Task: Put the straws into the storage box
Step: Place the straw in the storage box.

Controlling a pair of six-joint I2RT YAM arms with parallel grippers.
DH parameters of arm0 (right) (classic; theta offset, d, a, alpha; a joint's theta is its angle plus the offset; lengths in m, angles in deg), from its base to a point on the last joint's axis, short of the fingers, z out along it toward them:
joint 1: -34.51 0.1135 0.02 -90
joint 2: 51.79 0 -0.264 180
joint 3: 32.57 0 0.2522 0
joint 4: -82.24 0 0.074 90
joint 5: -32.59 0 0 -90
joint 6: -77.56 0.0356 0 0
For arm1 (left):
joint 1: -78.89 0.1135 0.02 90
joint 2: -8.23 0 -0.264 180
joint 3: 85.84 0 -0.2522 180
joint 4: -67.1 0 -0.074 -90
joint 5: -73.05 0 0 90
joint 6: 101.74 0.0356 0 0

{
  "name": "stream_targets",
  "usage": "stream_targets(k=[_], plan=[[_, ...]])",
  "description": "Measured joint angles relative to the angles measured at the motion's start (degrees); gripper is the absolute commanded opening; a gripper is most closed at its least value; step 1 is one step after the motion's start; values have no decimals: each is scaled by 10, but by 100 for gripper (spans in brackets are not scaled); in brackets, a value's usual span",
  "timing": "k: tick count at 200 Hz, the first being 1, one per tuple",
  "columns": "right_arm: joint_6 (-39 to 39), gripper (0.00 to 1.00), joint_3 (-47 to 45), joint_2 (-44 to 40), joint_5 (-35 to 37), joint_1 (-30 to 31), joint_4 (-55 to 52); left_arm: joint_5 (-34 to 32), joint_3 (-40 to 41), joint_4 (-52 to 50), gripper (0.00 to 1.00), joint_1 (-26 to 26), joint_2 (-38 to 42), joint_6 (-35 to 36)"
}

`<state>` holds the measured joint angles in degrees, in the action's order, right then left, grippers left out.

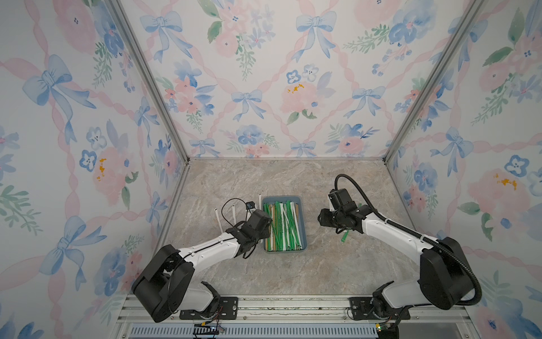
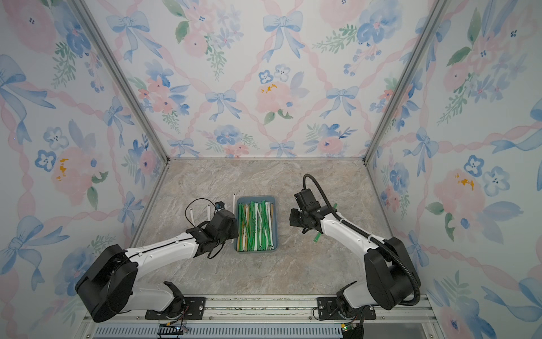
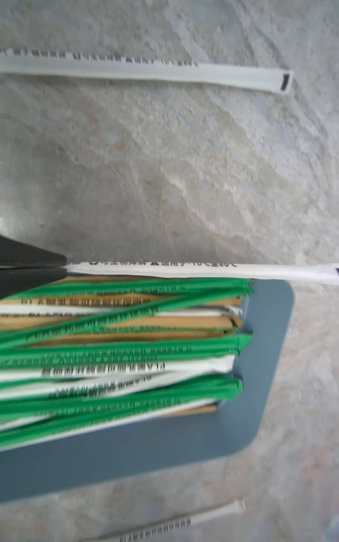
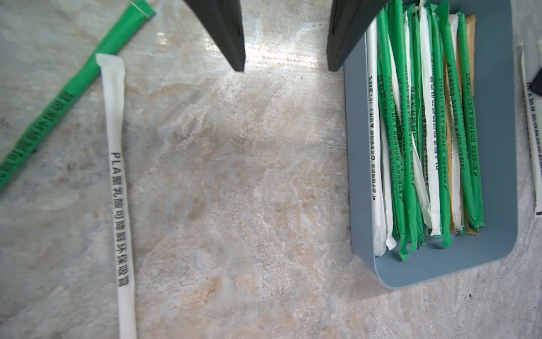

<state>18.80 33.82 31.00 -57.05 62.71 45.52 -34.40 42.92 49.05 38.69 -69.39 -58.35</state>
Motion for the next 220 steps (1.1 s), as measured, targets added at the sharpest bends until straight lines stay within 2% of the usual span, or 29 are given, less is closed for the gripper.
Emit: stream_targets(k=[34, 63, 79, 120, 180, 198, 220], plan=[[-5, 48, -5, -5, 2, -13, -5, 7, -32, 16, 4, -34, -16, -21], [-19, 49, -7, -18, 12, -57, -22, 19, -37, 30, 10, -45, -49, -30], [-32, 49, -9, -30, 19, -87, -31, 21, -37, 30, 17, -48, -66, -36], [-85, 51, -10, -27, 34, -151, -46, 21, -42, 30, 44, -55, -75, -36], [-141, 49, 38, 88, 40, -163, -54, 12, -42, 32, 78, -63, -63, -32], [-151, 48, 58, 124, 40, -165, -54, 3, -33, 31, 85, -63, -40, -26], [-155, 46, 70, 158, 43, -165, -54, -11, -15, 35, 88, -63, -12, -25]])
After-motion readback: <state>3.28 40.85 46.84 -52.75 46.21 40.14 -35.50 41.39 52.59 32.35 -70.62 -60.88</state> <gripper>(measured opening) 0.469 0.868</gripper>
